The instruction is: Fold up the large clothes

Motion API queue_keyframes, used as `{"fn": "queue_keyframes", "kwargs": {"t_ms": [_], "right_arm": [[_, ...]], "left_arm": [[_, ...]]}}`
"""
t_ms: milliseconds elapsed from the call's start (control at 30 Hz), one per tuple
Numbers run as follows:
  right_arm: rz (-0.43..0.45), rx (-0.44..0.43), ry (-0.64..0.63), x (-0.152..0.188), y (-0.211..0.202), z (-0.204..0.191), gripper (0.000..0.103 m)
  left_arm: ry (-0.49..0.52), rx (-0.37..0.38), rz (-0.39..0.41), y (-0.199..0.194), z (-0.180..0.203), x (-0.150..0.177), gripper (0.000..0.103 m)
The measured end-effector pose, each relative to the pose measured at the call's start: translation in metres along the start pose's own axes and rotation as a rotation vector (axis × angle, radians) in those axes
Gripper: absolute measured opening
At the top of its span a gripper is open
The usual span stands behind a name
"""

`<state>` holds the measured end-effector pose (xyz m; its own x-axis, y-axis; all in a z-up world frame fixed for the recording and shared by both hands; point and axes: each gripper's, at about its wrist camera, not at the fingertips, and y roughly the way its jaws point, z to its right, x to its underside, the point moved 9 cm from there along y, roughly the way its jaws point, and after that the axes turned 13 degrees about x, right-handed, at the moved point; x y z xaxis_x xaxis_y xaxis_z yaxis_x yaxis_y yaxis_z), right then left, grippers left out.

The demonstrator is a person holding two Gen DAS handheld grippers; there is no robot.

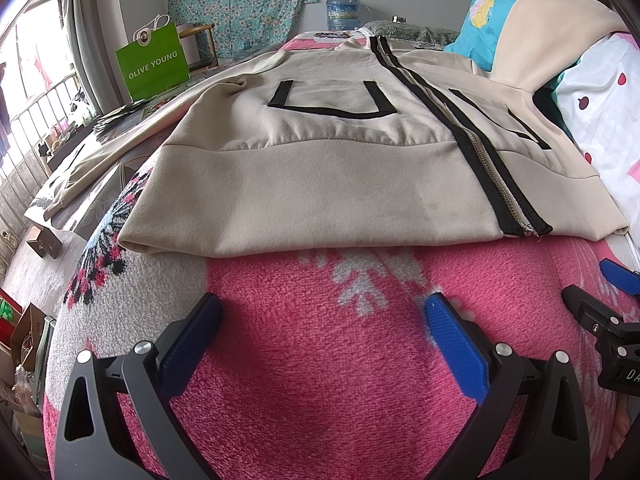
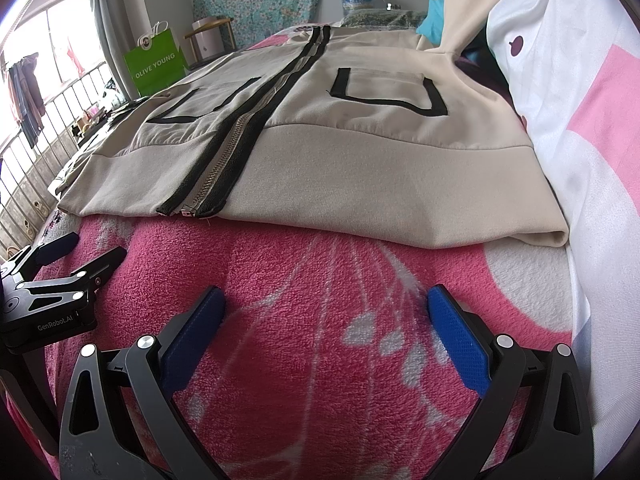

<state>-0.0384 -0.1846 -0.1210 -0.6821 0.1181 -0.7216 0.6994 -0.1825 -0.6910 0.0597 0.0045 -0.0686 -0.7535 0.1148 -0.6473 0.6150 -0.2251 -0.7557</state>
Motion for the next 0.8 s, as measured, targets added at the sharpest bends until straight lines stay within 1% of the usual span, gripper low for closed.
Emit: {"fn": "queue_keyframes", "kwargs": {"t_ms": [800], "right_arm": [[-0.001,0.002,-0.002,-0.0003,0.0001,-0.0012,0.097]], "left_arm": [[0.0,0.0,0.0,0.0,0.0,-0.0001,0.099]]}}
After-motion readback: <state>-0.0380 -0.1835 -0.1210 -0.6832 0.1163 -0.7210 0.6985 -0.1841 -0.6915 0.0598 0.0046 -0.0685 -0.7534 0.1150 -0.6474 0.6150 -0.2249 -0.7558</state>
